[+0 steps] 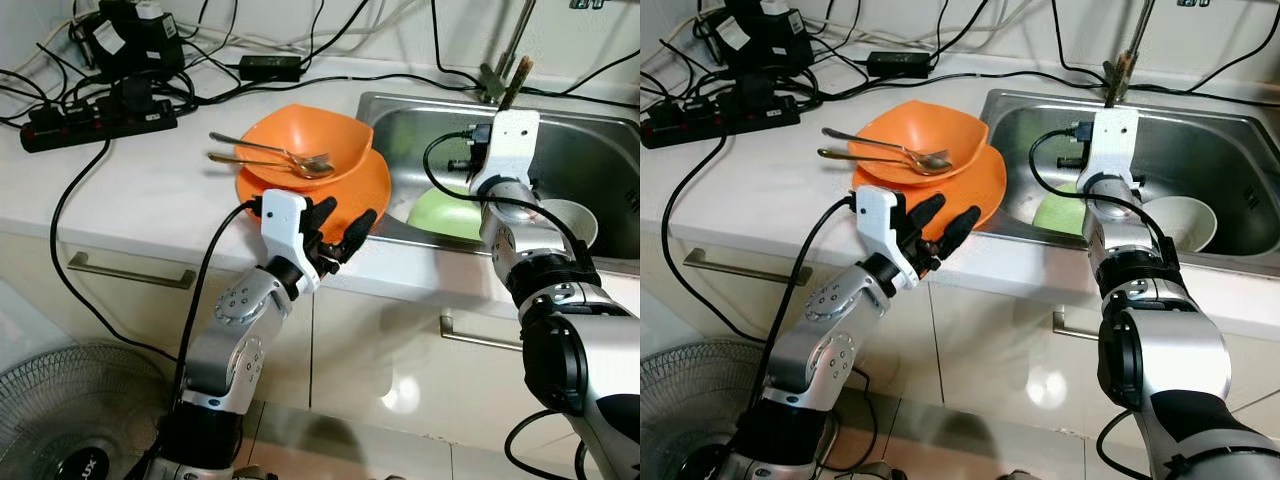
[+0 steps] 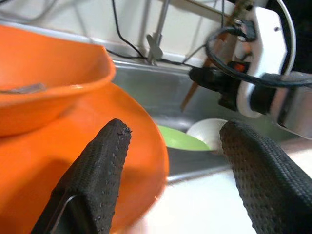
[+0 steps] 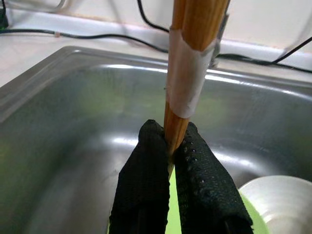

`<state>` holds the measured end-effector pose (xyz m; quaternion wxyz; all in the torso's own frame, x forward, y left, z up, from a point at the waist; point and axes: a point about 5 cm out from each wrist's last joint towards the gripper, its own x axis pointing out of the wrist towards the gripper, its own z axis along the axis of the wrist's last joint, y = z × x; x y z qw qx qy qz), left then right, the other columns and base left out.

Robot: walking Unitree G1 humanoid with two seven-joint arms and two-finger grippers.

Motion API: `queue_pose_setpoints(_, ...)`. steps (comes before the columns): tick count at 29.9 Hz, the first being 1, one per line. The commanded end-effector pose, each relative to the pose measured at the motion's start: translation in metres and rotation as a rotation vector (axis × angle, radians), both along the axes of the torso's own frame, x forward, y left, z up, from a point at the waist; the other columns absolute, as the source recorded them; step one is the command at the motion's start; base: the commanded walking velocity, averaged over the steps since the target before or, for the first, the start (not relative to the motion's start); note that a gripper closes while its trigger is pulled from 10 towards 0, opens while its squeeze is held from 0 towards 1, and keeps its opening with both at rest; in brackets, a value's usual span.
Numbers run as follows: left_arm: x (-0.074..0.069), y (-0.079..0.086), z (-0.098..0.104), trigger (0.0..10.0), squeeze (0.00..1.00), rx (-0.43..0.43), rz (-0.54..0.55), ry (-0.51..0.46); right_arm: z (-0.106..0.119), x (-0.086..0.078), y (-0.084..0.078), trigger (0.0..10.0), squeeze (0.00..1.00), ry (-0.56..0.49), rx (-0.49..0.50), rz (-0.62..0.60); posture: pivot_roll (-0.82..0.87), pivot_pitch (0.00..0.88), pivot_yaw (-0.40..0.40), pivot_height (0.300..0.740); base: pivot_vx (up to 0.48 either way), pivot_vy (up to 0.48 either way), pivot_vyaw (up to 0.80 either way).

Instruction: Kitchen organization

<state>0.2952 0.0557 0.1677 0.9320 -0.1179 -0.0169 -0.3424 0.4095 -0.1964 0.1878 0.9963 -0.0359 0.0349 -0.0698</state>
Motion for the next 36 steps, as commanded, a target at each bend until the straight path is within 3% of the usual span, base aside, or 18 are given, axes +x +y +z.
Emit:
queue_pose_setpoints(1, -0.005, -0.005, 0.000, 10.0, 0.00, 0.015, -0.039, 0.002, 0.003, 0.002, 0.002, 10.0, 0.00, 0.016, 0.032, 0.003, 0.15, 0.069, -0.015, 0.740, 0.000, 0.000, 0.00)
queue_pose_setpoints(9, -0.014, -0.010, -0.005, 10.0, 0.00, 0.024, -0.071, 0.027, -0.018, -0.003, 0.004, 10.0, 0.00, 0.117, 0.049, 0.013, 0.16, 0.075, -0.031, 0.740, 0.000, 0.000, 0.00)
queue_pose_setpoints(28, -0.018, -0.011, -0.007, 10.0, 0.00, 0.033, -0.079, 0.040, -0.039, -0.009, 0.013, 10.0, 0.00, 0.178, 0.049, 0.043, 0.19, 0.059, -0.038, 0.740, 0.000, 0.000, 0.00)
queue_pose_setpoints(29, -0.018, -0.010, -0.006, 10.0, 0.00, 0.035, -0.078, 0.039, -0.040, -0.009, 0.015, 10.0, 1.00, 0.180, 0.052, 0.049, 0.19, 0.051, -0.035, 0.740, 0.000, 0.000, 0.00)
queue_pose_setpoints(36, -0.016, -0.009, -0.004, 10.0, 0.00, 0.037, -0.077, 0.037, -0.038, -0.008, 0.018, 10.0, 1.00, 0.170, 0.059, 0.061, 0.19, 0.047, -0.032, 0.740, 0.000, 0.000, 0.00)
